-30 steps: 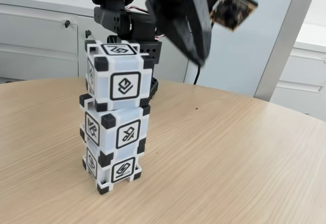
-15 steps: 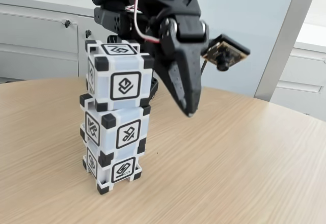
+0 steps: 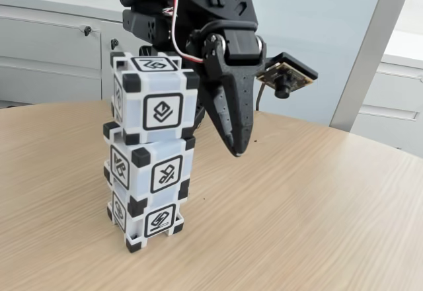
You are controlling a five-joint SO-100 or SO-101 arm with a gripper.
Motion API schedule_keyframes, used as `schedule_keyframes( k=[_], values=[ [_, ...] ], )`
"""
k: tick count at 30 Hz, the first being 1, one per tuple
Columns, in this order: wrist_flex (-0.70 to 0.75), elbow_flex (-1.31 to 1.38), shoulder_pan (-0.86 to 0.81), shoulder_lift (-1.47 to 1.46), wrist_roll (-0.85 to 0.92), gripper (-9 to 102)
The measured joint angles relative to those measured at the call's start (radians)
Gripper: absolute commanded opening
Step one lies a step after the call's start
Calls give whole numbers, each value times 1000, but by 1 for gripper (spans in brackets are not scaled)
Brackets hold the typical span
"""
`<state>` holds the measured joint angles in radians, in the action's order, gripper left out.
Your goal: Stack cubes from left to right.
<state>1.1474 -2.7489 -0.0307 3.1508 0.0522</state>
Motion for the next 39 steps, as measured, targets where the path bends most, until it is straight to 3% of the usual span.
schedule_keyframes(
  k=[15,39],
  values=[
    [20,-64,2,-2,-100,0],
    [20,-64,5,2,-101,0]
  ],
)
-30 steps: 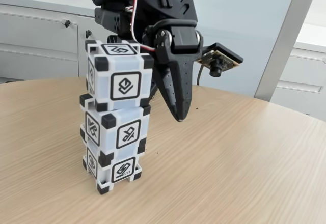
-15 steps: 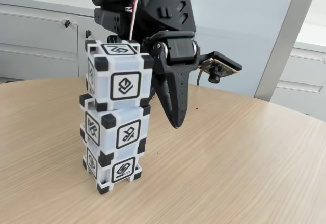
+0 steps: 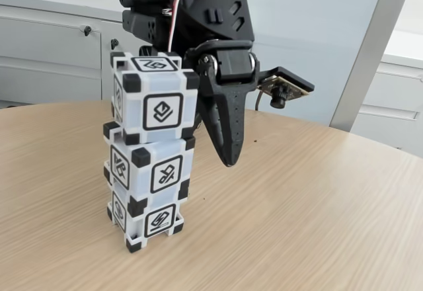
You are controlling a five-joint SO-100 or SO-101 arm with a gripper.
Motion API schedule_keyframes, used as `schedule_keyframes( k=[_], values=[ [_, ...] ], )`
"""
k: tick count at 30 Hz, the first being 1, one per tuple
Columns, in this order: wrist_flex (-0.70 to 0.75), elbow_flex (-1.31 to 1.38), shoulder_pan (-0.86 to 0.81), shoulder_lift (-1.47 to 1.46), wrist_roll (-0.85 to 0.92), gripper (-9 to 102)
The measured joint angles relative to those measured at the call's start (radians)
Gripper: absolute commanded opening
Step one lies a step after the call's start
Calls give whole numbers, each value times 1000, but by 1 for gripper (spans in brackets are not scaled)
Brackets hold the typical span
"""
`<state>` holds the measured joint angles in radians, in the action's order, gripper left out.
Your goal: Stack cubes from left to right.
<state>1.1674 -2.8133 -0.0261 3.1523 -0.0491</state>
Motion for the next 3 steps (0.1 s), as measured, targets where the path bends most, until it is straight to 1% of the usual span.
schedule_keyframes(
  k=[3],
  values=[
    [0,0,0,0,0,0]
  ],
)
